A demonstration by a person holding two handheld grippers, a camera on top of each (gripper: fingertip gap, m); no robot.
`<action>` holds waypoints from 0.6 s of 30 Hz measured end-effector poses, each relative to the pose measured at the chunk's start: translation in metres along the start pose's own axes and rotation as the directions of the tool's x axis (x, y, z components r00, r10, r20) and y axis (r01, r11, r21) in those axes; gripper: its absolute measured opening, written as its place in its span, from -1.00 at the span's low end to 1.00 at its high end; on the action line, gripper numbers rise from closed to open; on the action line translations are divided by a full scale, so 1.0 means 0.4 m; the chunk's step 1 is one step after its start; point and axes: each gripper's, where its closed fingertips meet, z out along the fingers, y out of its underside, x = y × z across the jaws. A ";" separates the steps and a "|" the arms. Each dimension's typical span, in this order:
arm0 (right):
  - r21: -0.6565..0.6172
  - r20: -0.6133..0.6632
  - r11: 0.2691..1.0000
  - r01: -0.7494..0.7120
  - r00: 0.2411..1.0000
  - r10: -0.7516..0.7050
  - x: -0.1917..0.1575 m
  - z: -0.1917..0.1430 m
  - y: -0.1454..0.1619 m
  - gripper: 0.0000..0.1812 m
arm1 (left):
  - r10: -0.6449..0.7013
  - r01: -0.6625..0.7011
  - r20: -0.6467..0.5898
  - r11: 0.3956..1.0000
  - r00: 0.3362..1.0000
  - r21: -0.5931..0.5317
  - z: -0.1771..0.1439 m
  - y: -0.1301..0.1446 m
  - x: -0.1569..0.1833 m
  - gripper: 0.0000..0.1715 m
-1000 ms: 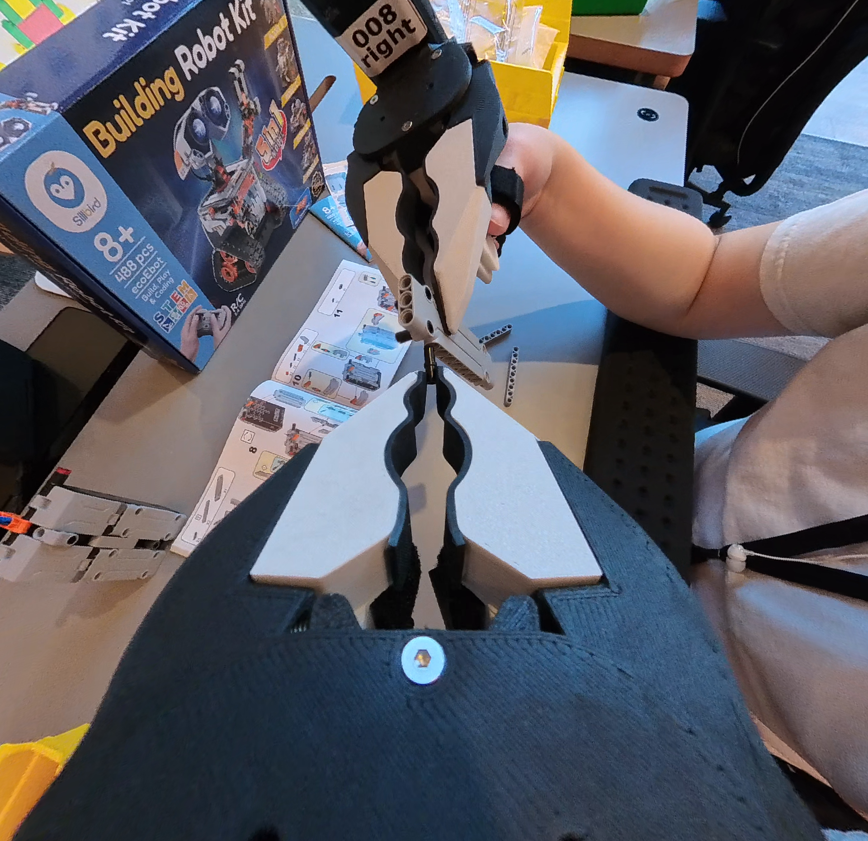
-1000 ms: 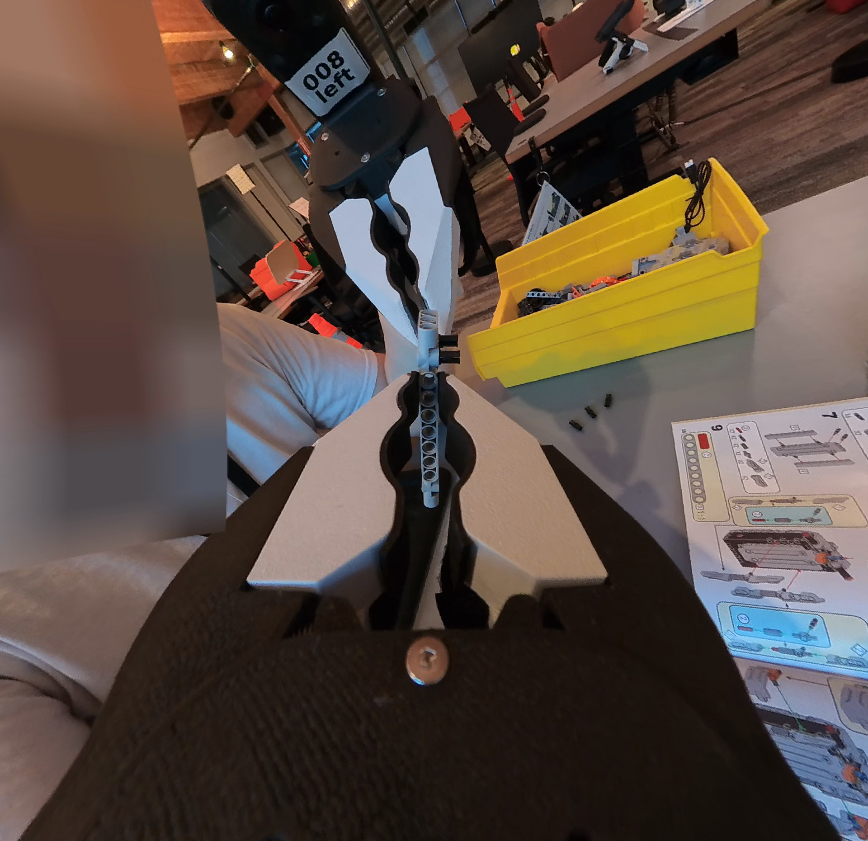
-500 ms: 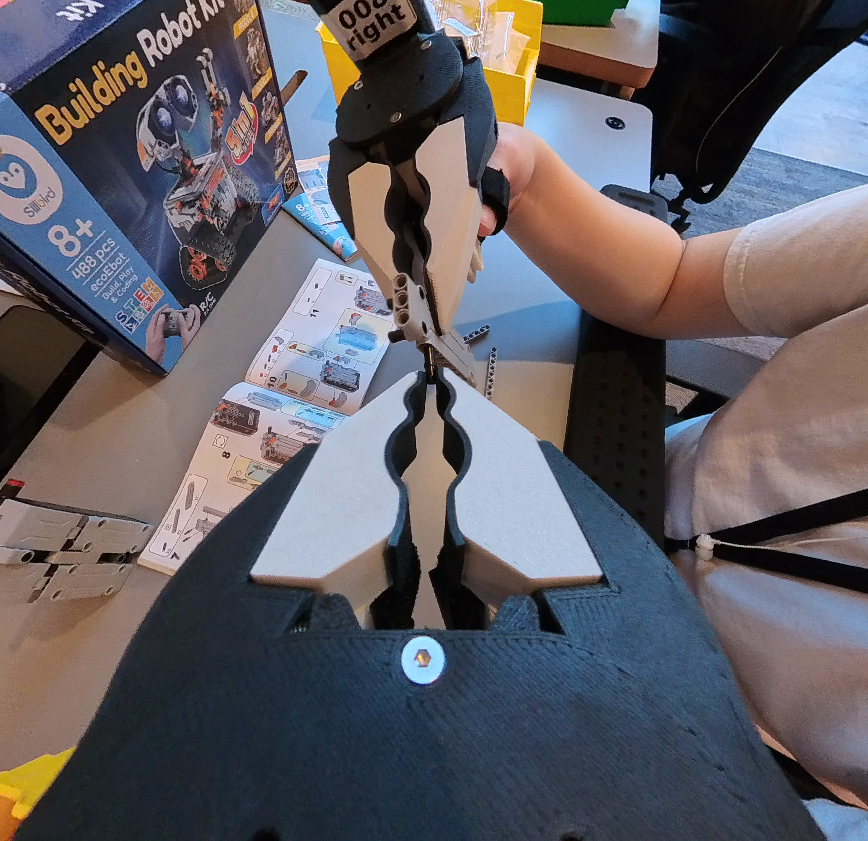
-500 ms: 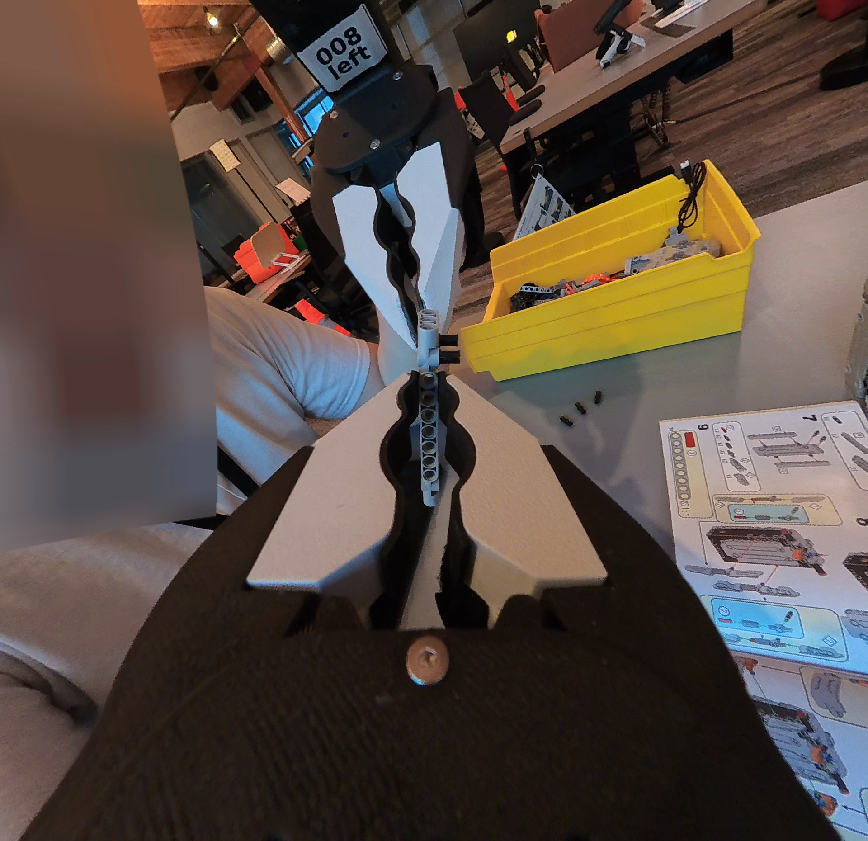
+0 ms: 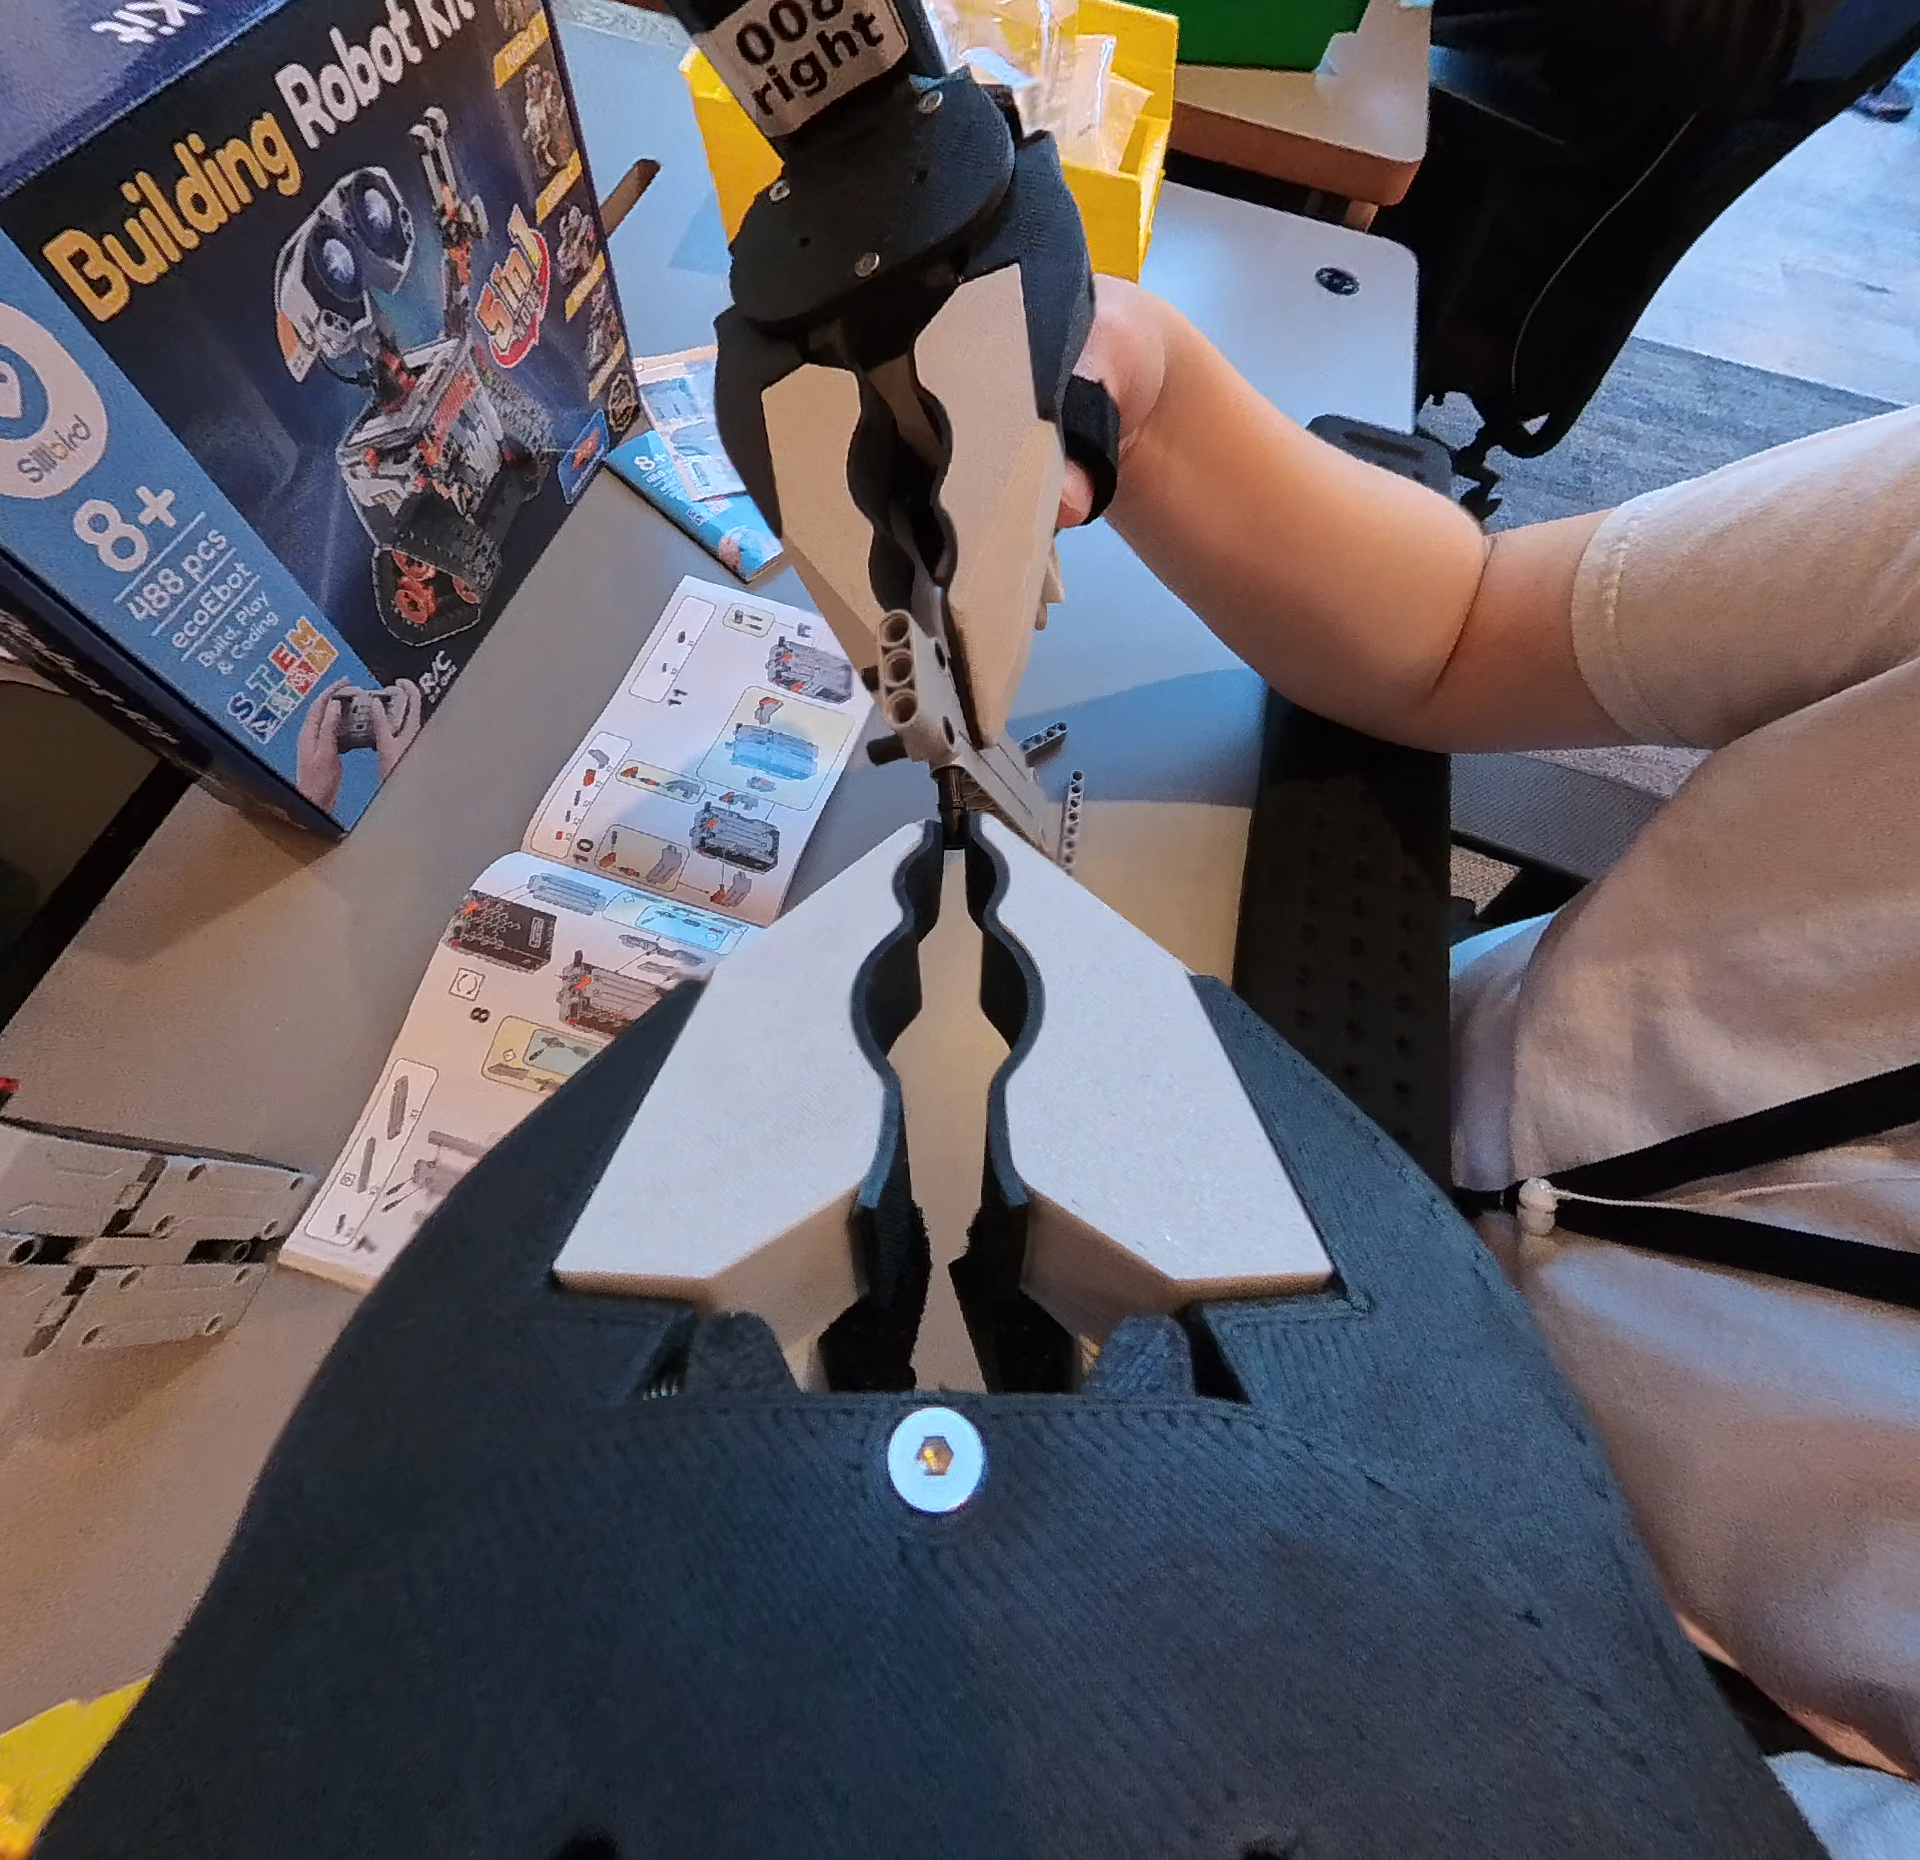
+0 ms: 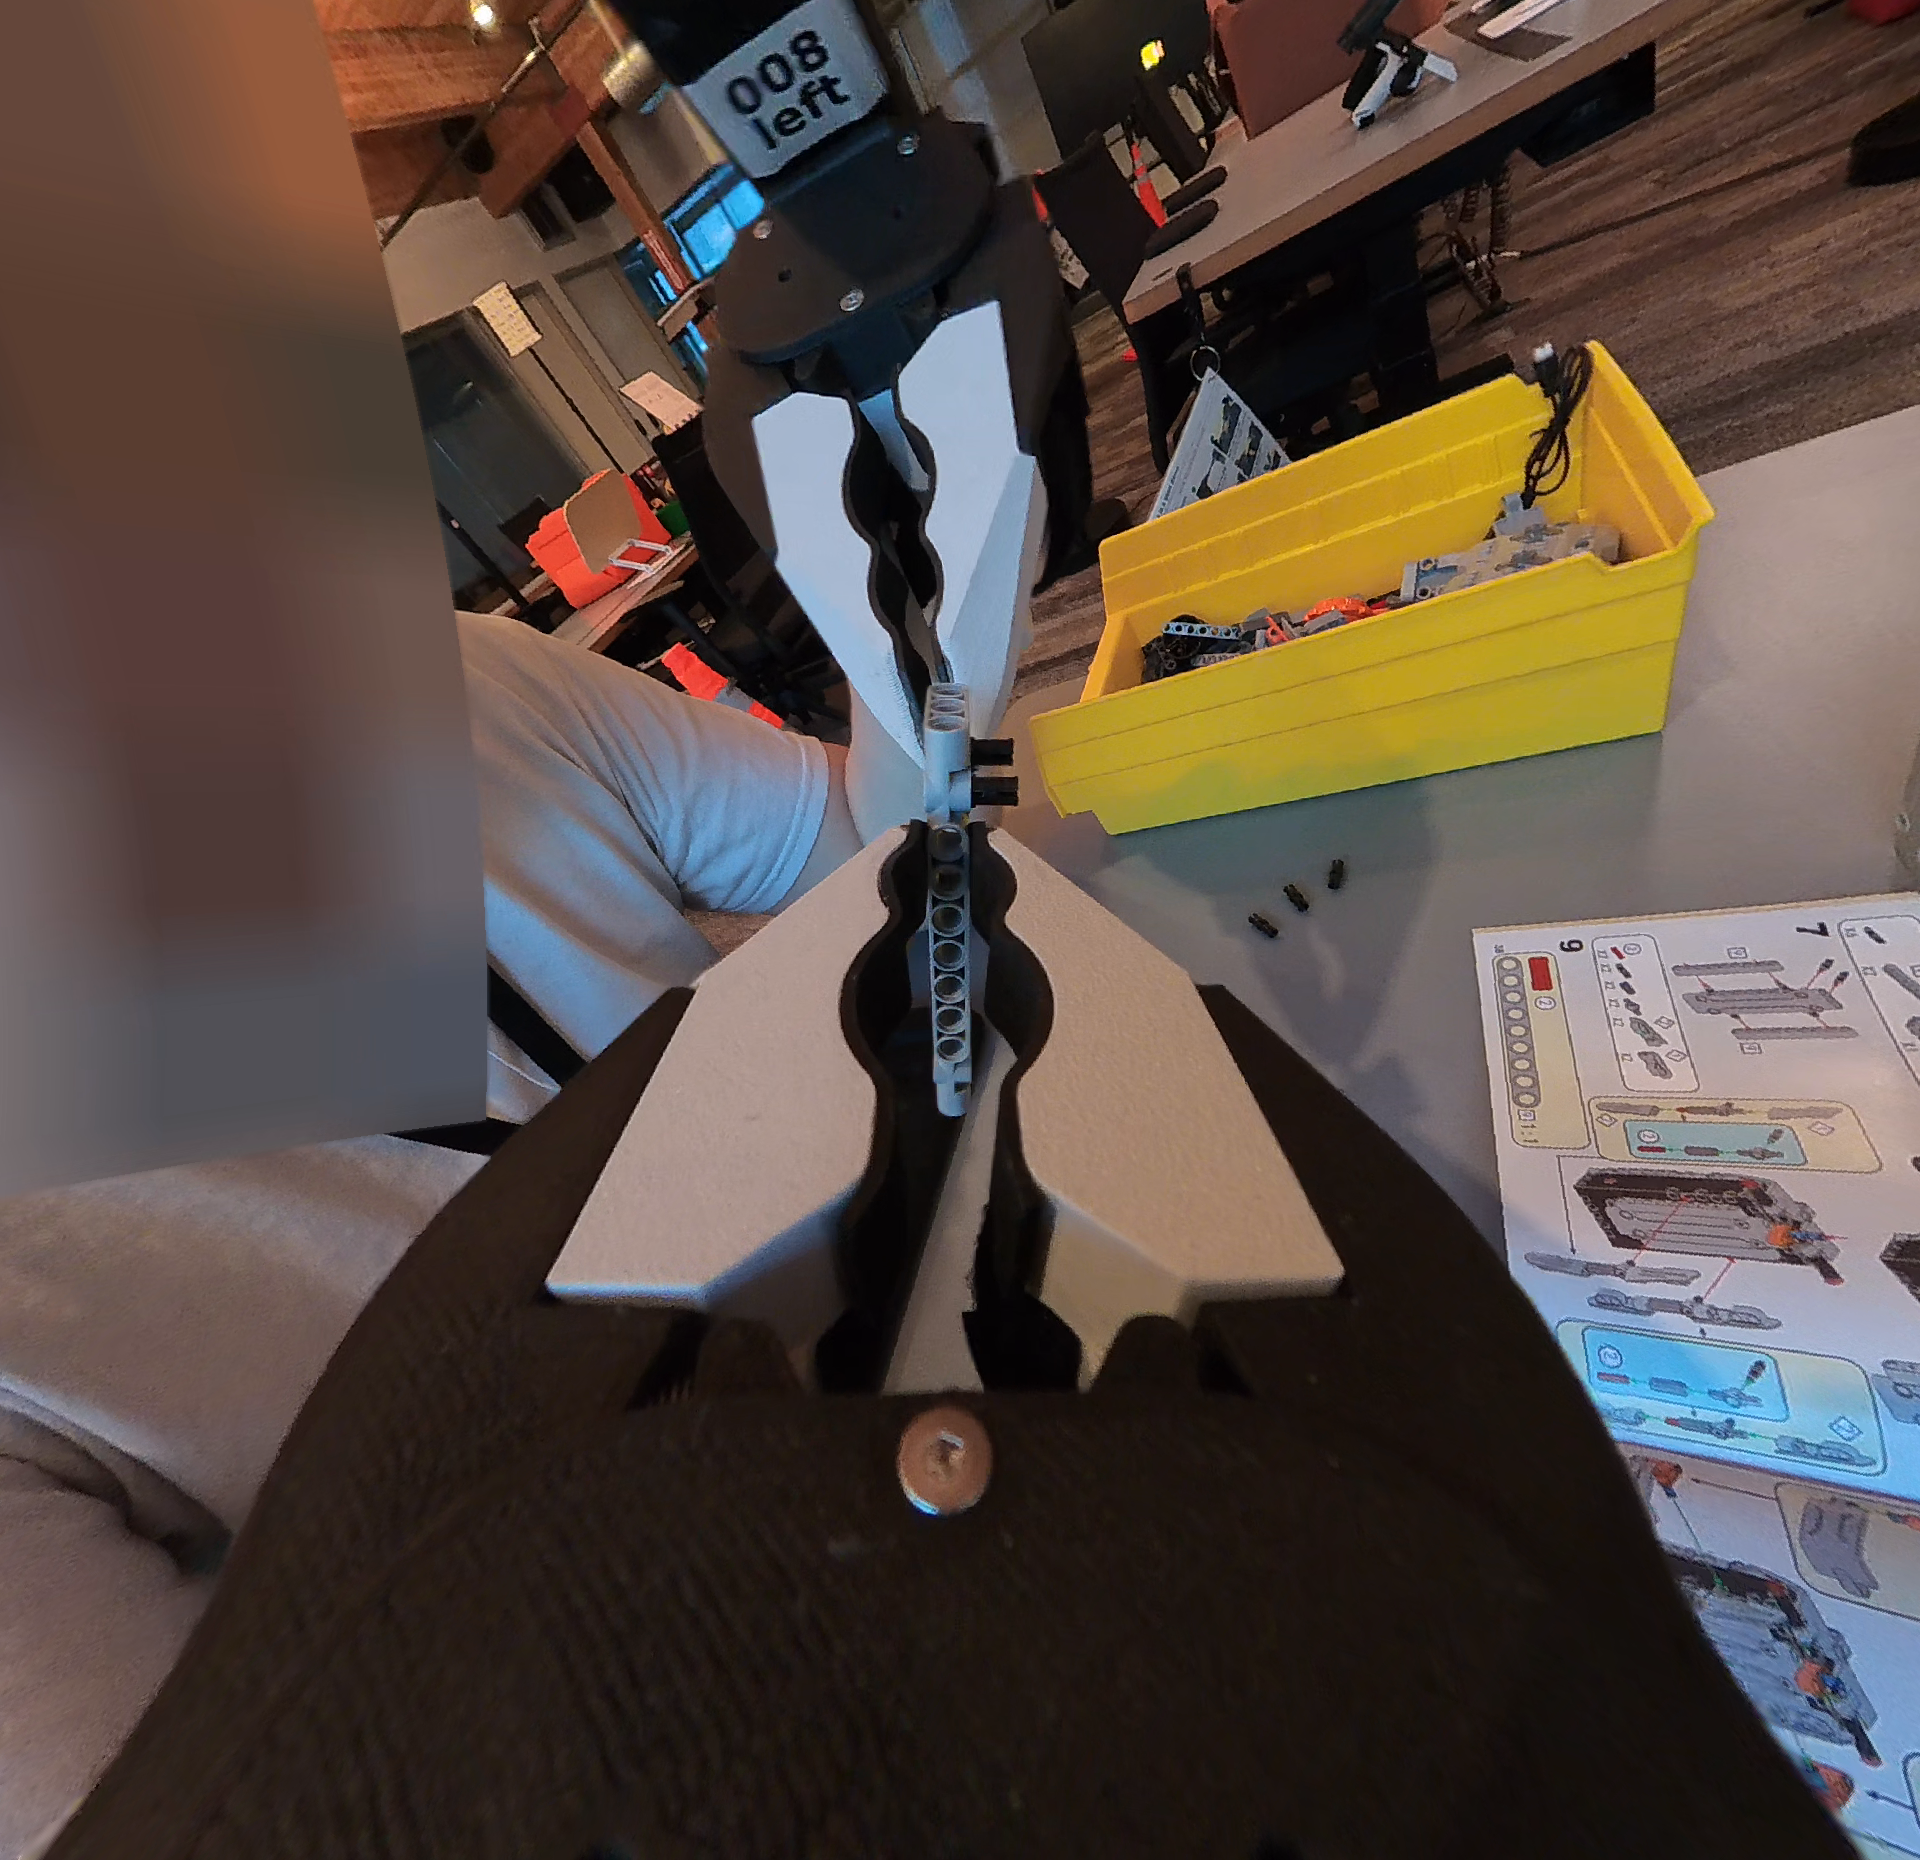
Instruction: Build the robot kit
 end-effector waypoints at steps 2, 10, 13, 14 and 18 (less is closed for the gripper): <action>-0.029 -0.015 0.999 0.019 1.000 -0.020 -0.002 0.003 0.008 -0.93 | -0.024 0.024 -0.033 1.000 0.999 0.004 0.001 0.001 0.005 -0.98; -0.203 -0.117 0.967 0.154 0.977 -0.180 -0.006 0.012 0.049 -0.93 | -0.080 0.072 -0.126 0.995 0.989 -0.064 0.016 0.033 0.026 -0.98; -0.279 -0.138 0.939 0.202 0.959 -0.248 -0.002 0.015 0.072 -0.93 | -0.115 0.098 -0.160 0.989 0.980 -0.108 0.026 0.052 0.032 -0.98; -0.302 -0.133 0.926 0.227 0.952 -0.276 -0.002 0.016 0.080 -0.93 | -0.131 0.112 -0.180 0.987 0.975 -0.112 0.028 0.055 0.035 -0.98; -0.360 -0.125 0.893 0.272 0.934 -0.335 0.010 0.016 0.105 -0.93 | -0.190 0.158 -0.232 0.976 0.954 -0.148 0.043 0.072 0.036 -0.98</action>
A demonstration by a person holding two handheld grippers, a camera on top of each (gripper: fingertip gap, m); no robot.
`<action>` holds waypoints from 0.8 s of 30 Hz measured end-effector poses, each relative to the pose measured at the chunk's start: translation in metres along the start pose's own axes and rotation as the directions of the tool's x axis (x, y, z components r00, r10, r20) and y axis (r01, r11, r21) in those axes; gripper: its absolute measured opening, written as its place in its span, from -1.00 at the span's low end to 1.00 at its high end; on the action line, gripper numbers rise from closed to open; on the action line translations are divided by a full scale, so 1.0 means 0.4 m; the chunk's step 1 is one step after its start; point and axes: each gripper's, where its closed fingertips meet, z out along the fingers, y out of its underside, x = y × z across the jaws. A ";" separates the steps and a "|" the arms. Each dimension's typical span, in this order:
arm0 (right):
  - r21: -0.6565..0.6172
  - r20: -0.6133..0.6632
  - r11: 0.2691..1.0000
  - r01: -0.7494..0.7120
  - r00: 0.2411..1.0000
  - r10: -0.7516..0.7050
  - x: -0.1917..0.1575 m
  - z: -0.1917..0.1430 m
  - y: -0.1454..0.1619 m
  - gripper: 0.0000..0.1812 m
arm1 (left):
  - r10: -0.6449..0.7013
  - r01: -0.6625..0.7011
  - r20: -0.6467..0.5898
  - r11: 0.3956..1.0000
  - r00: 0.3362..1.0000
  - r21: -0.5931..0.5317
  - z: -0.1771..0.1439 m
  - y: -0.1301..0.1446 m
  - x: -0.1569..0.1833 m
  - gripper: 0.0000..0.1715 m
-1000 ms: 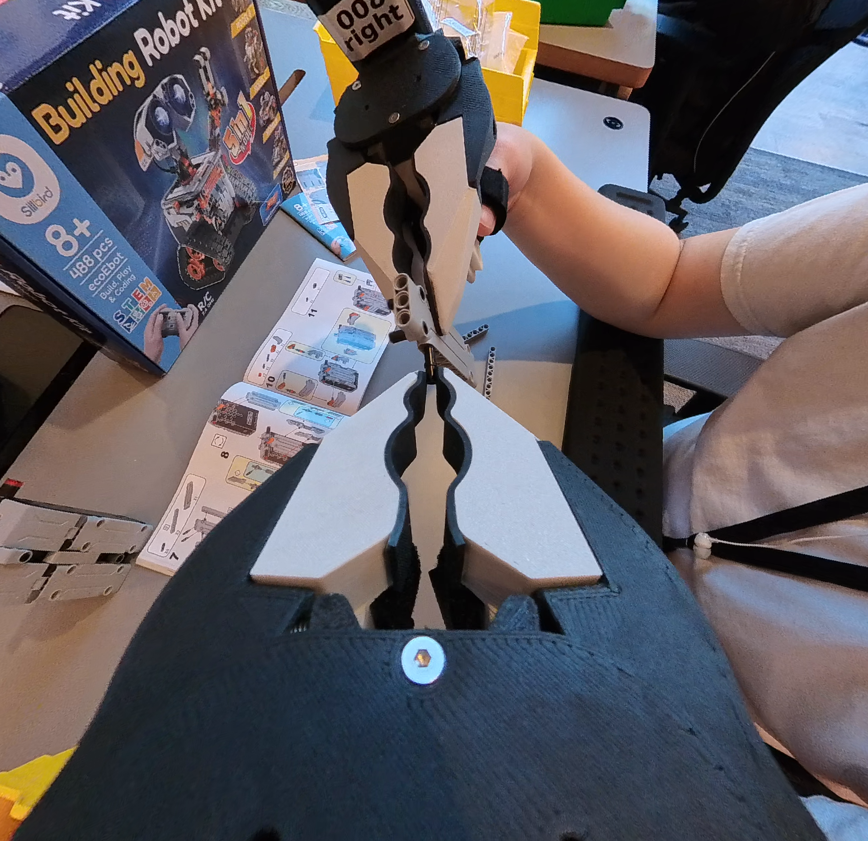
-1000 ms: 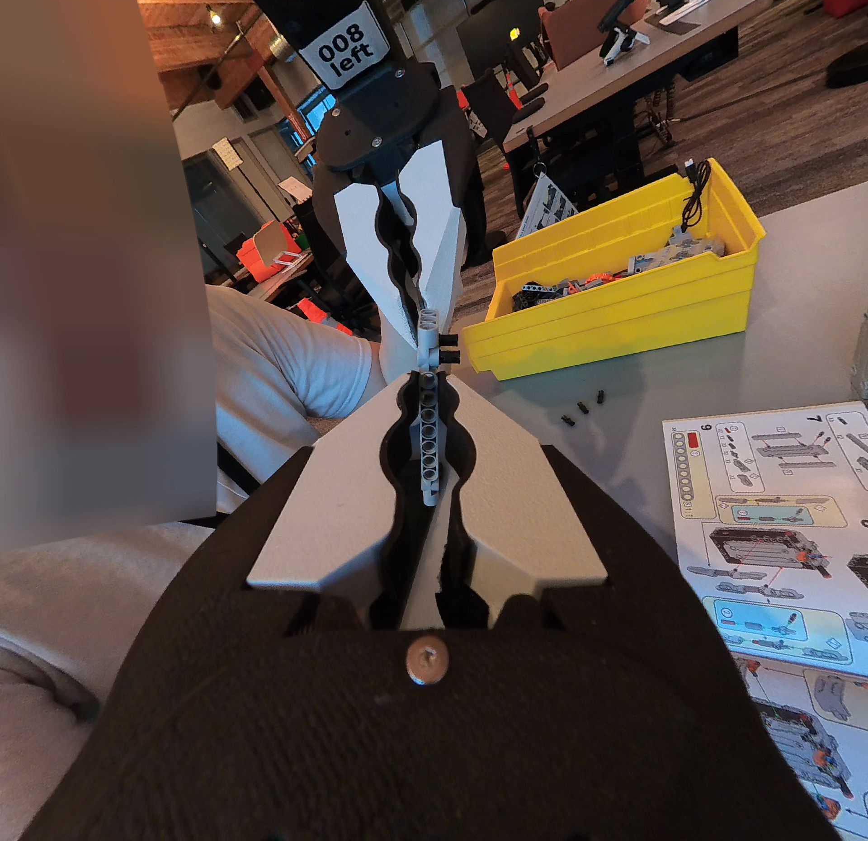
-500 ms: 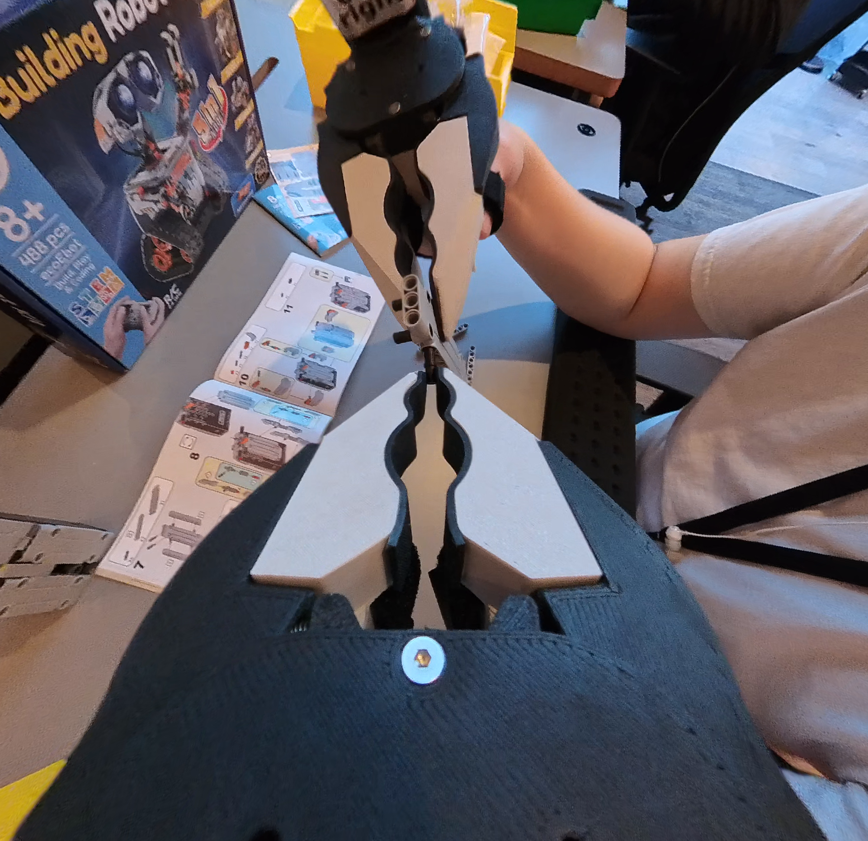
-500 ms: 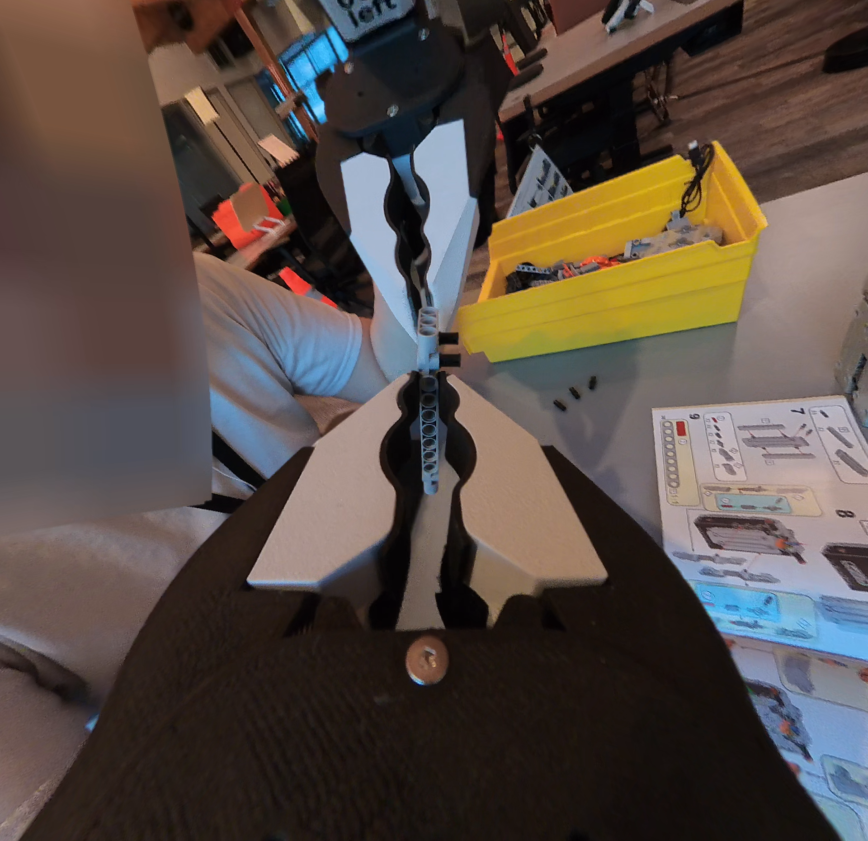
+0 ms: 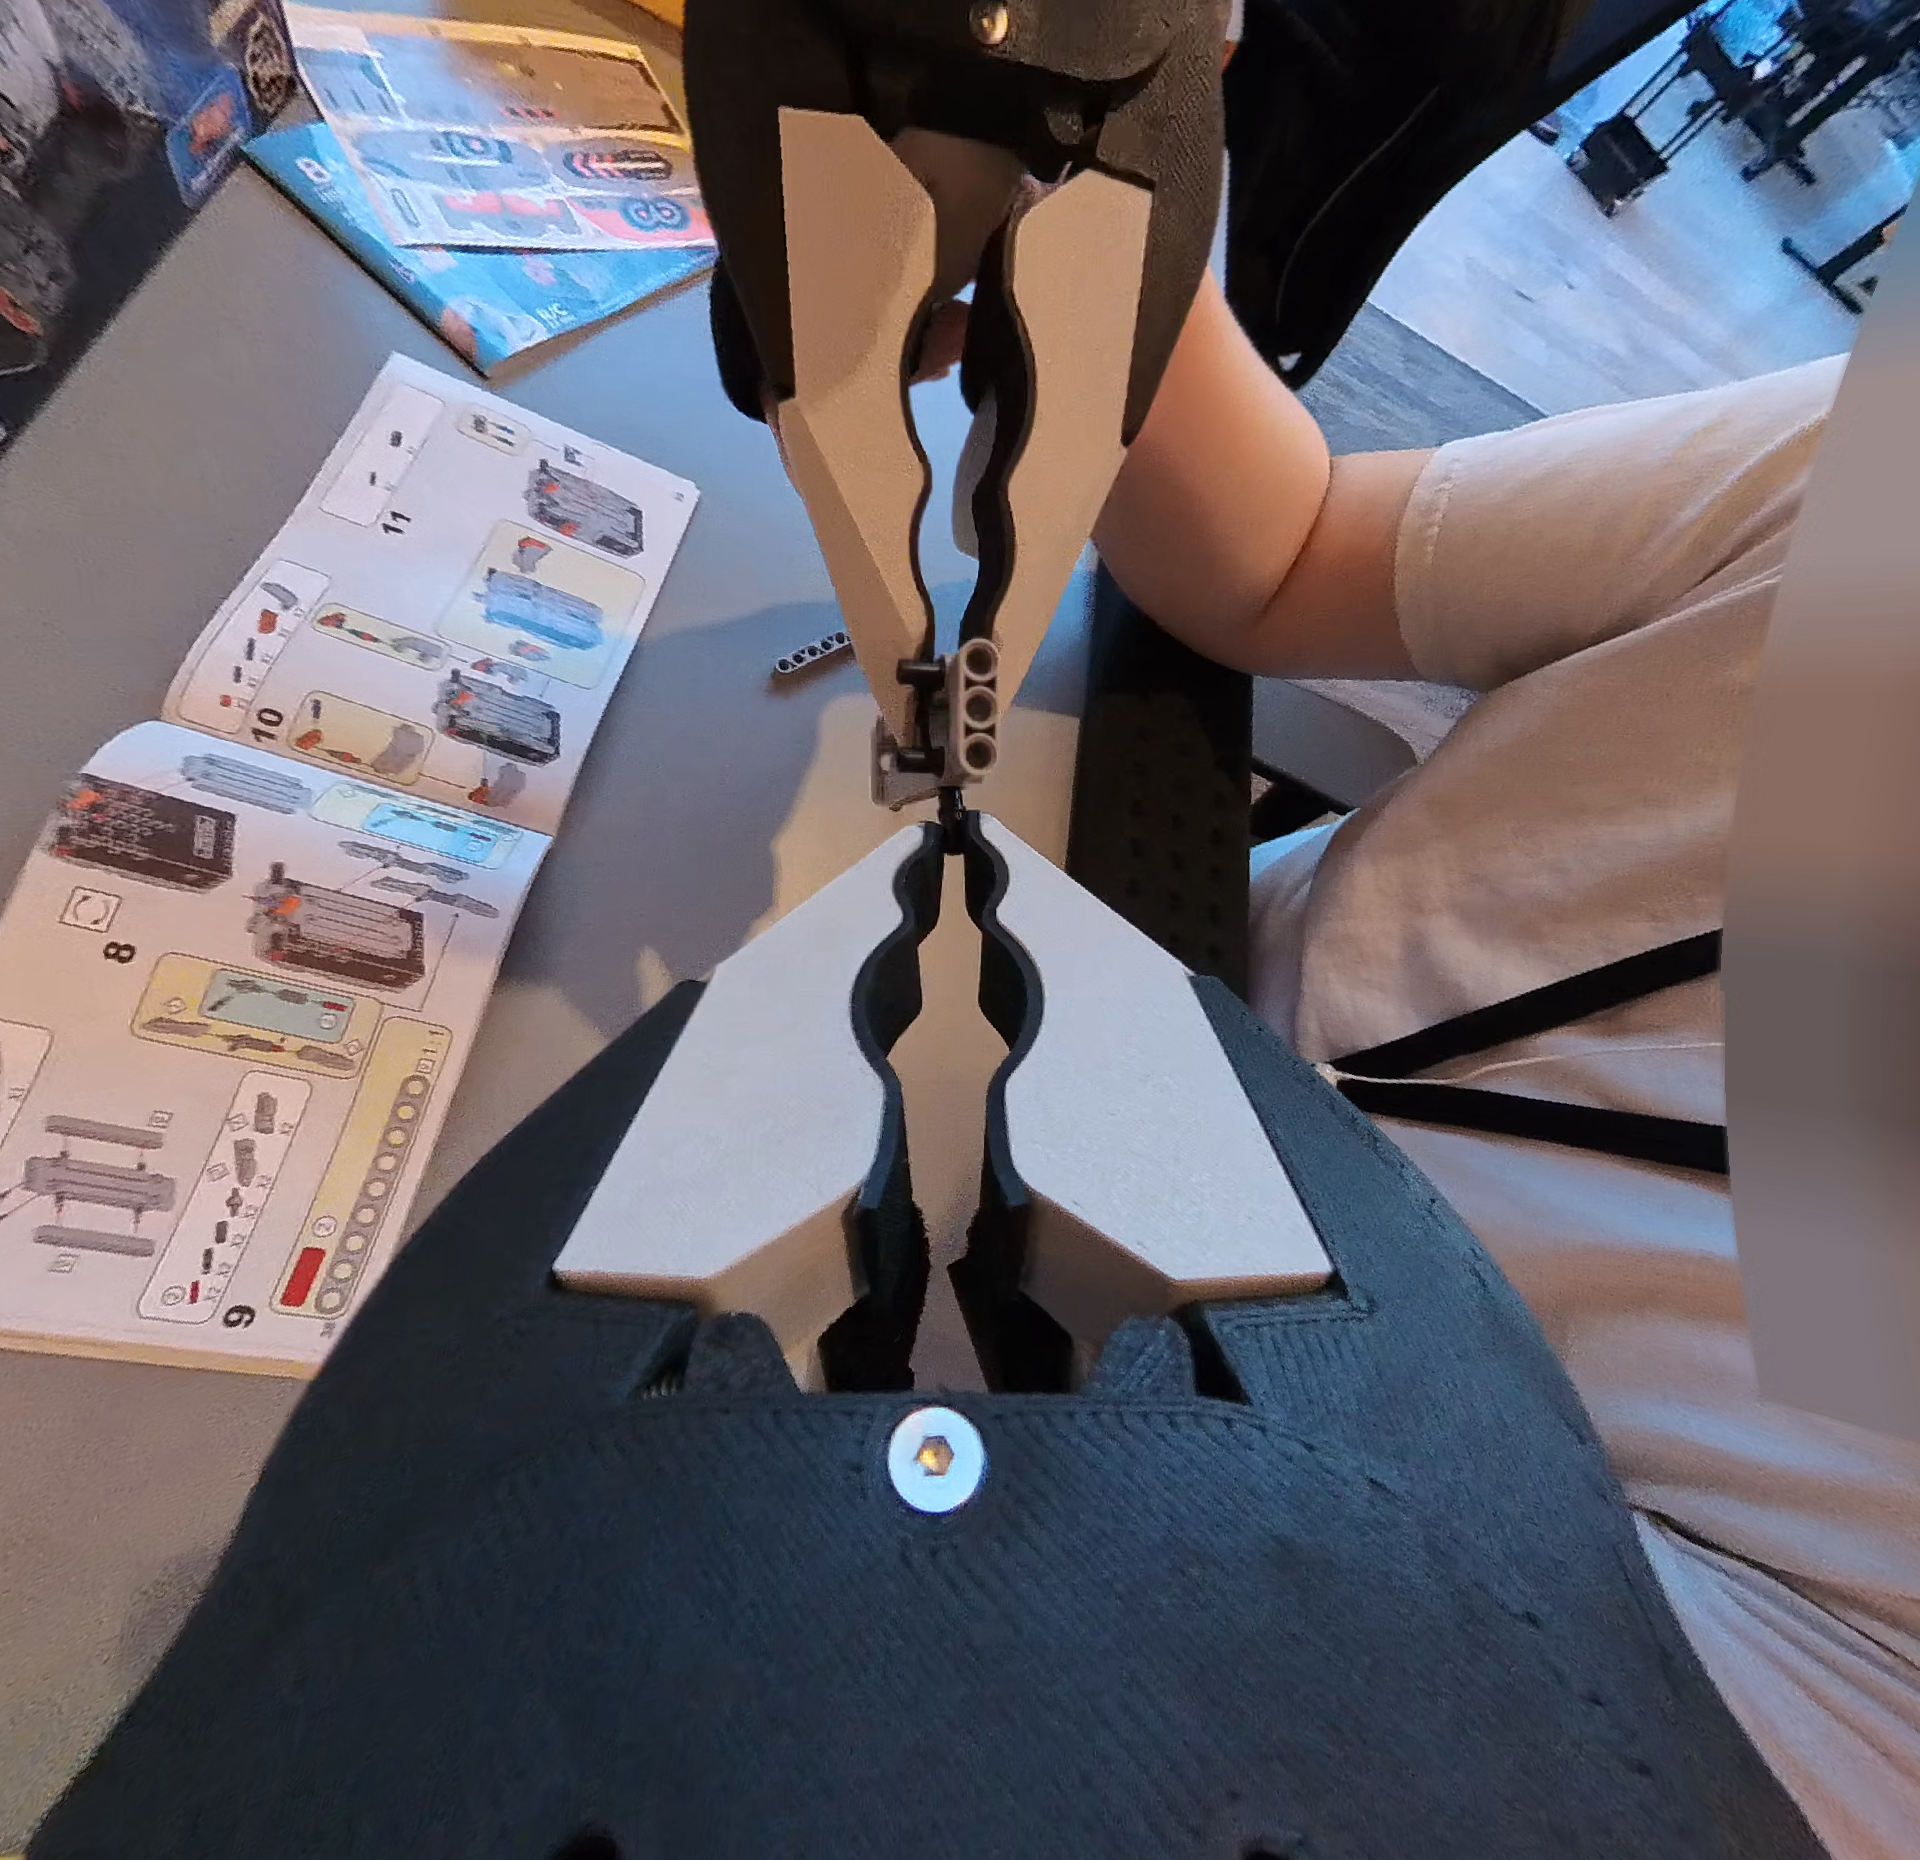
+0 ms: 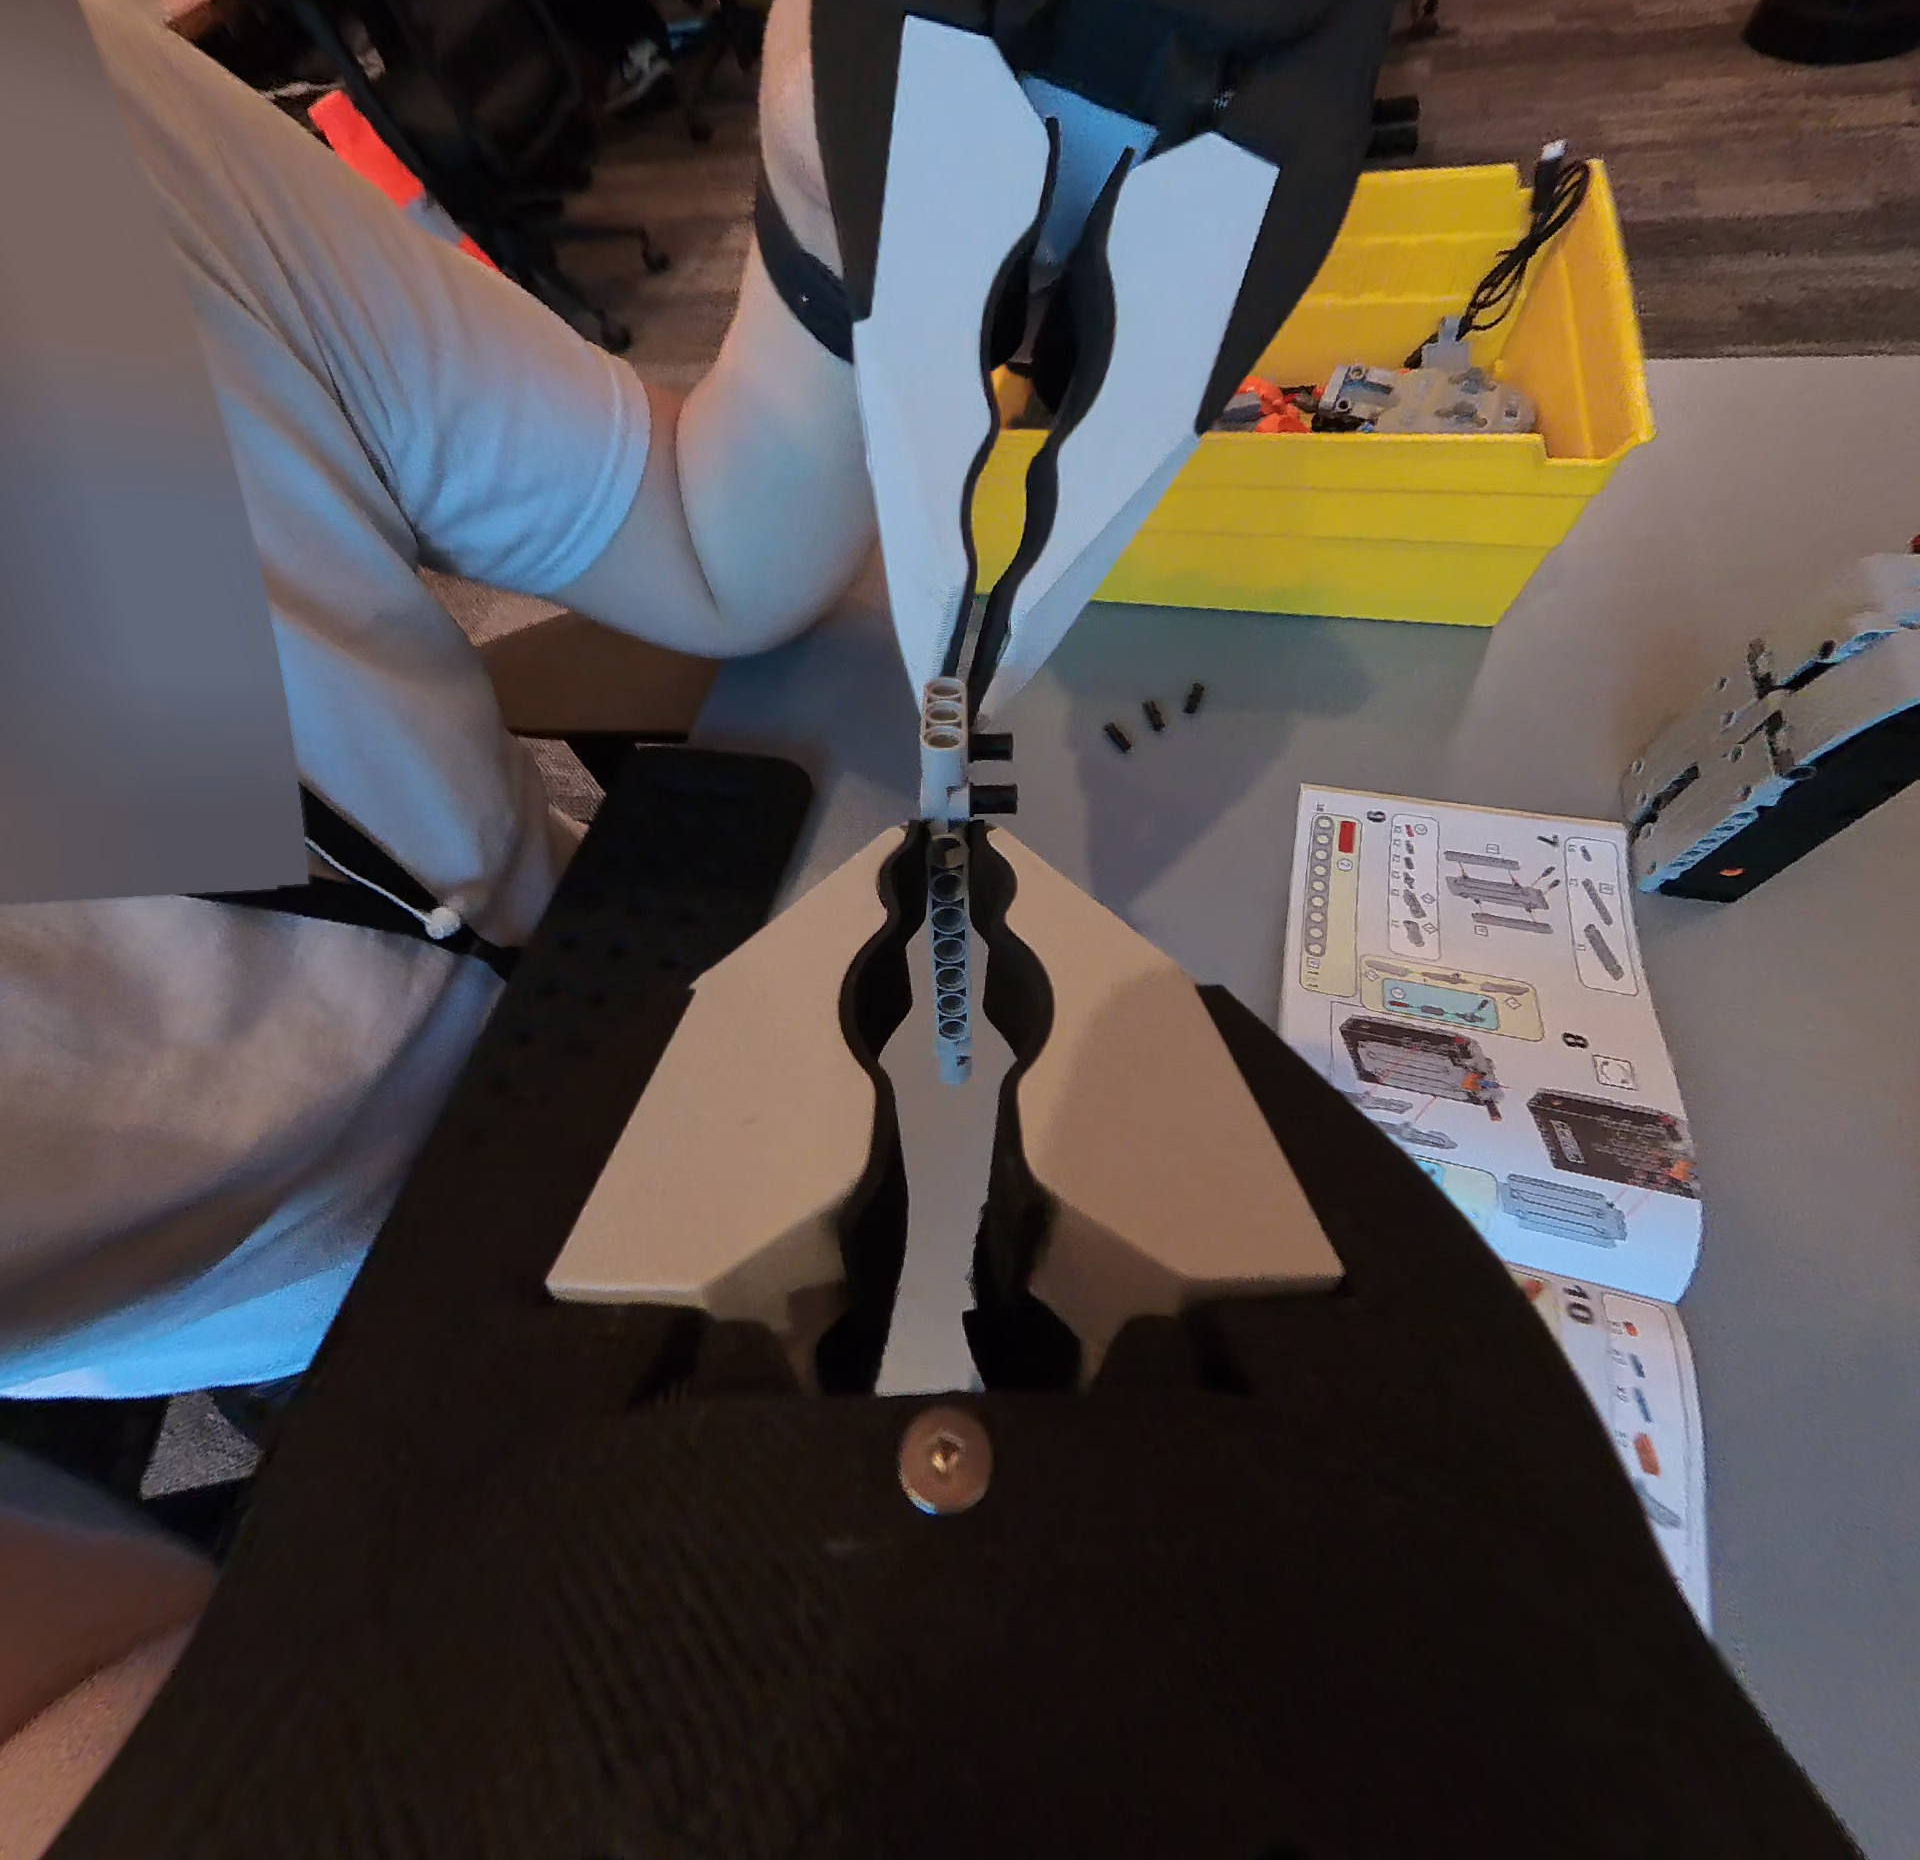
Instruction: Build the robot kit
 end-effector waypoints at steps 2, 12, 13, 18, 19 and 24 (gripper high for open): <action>0.045 -0.014 0.999 -0.011 1.000 0.012 0.014 -0.011 -0.012 -0.93 | -0.008 0.007 0.004 0.999 1.000 0.035 -0.006 -0.012 -0.012 -0.98; 0.218 -0.026 0.976 -0.028 0.999 0.035 0.030 -0.046 -0.074 -0.93 | 0.001 0.002 -0.018 0.979 1.000 0.202 -0.054 -0.072 -0.010 -0.98; 0.218 -0.036 0.975 -0.027 0.999 0.036 0.034 -0.048 -0.074 -0.93 | 0.000 0.003 -0.013 0.979 1.000 0.203 -0.053 -0.072 -0.013 -0.98; 0.278 -0.034 0.960 -0.025 0.999 0.036 0.031 -0.063 -0.097 -0.93 | 0.021 -0.018 -0.007 0.966 1.000 0.257 -0.063 -0.096 -0.005 -0.98; 0.279 -0.033 0.960 -0.018 0.999 0.029 0.029 -0.064 -0.098 -0.93 | 0.024 -0.021 -0.009 0.965 1.000 0.260 -0.063 -0.097 -0.002 -0.98; 0.266 -0.038 0.964 0.004 0.999 0.006 0.024 -0.068 -0.093 -0.93 | 0.023 -0.015 -0.029 0.965 0.999 0.261 -0.058 -0.099 0.002 -0.98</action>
